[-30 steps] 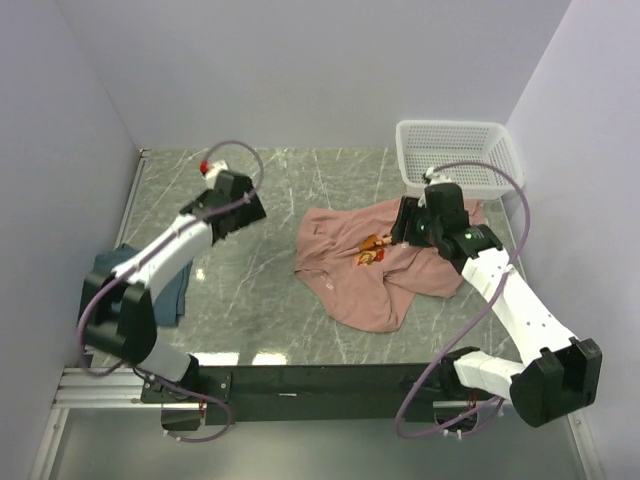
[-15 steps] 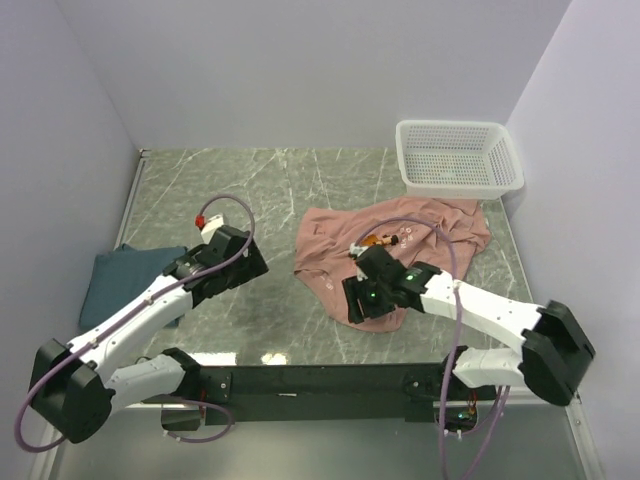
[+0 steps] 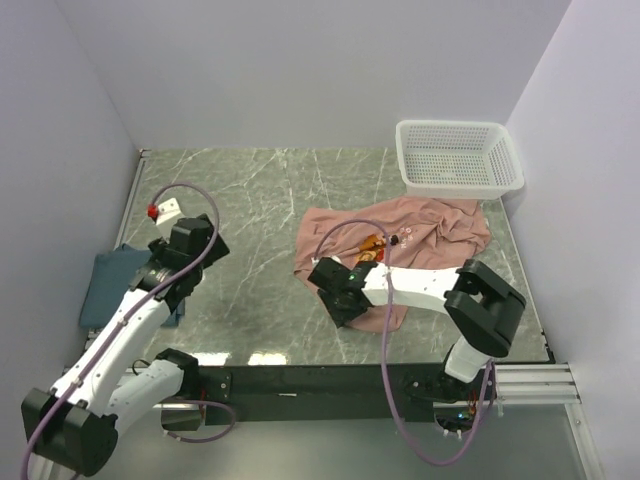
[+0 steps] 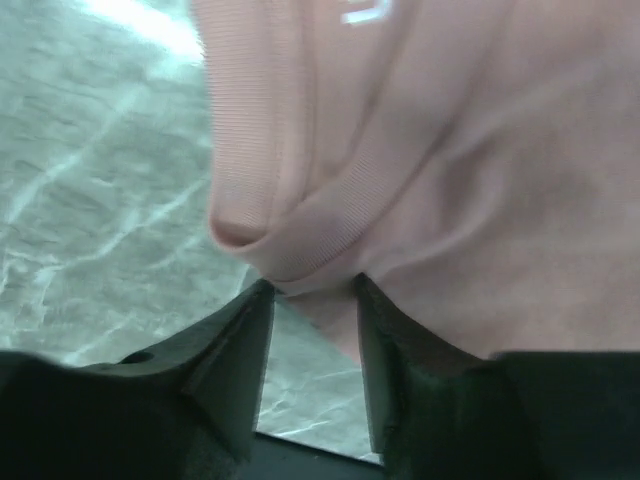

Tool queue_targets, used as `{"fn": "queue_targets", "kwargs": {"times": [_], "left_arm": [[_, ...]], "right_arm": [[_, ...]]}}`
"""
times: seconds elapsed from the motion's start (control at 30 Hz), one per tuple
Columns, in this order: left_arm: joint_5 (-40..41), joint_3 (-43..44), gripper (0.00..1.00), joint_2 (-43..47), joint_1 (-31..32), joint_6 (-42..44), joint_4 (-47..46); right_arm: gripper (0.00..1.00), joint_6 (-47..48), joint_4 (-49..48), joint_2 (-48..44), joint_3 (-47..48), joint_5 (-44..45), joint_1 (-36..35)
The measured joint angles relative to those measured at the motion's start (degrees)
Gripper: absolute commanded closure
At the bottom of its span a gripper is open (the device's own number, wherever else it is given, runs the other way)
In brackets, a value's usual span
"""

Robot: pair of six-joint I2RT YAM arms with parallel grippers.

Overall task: Fold and stack the t-shirts
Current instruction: Flatten the tshirt out

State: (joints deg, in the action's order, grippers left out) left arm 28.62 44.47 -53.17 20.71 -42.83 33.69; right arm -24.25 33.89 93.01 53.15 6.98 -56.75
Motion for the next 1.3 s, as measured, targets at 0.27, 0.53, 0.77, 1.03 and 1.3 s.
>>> {"fn": "queue_targets", "kwargs": {"times": [0.27, 0.53, 0.77, 1.03, 1.3], "left_arm": [[2.86, -6.38, 0.1, 6.84, -1.88, 3.85, -4.79], [3.26, -7.23, 0.1, 9.68, -3.32, 4.24, -7.41], [3.3, -7.54, 0.08, 9.55, -3.74, 4.22, -7.76], [-8.24, -7.48, 0.05, 2.62, -3.13, -2.21, -4.31], [-17.03, -8.37, 0.07, -3.78, 11.23, -14.45, -1.4]], "right_arm": [[1.0, 1.92, 2.86, 7.74, 8.59, 1.77, -4.48], [0.66, 3.21, 5.84, 27.82, 45.0, -8.68, -5.03], [0.42, 0.39, -3.13, 27.61, 56.43, -15.67, -1.79], [0.43, -1.49, -7.45, -4.2, 13.73, -13.22, 11.56], [0.35, -5.84, -4.22, -31.54, -15.26, -8.35, 25.92]]}}
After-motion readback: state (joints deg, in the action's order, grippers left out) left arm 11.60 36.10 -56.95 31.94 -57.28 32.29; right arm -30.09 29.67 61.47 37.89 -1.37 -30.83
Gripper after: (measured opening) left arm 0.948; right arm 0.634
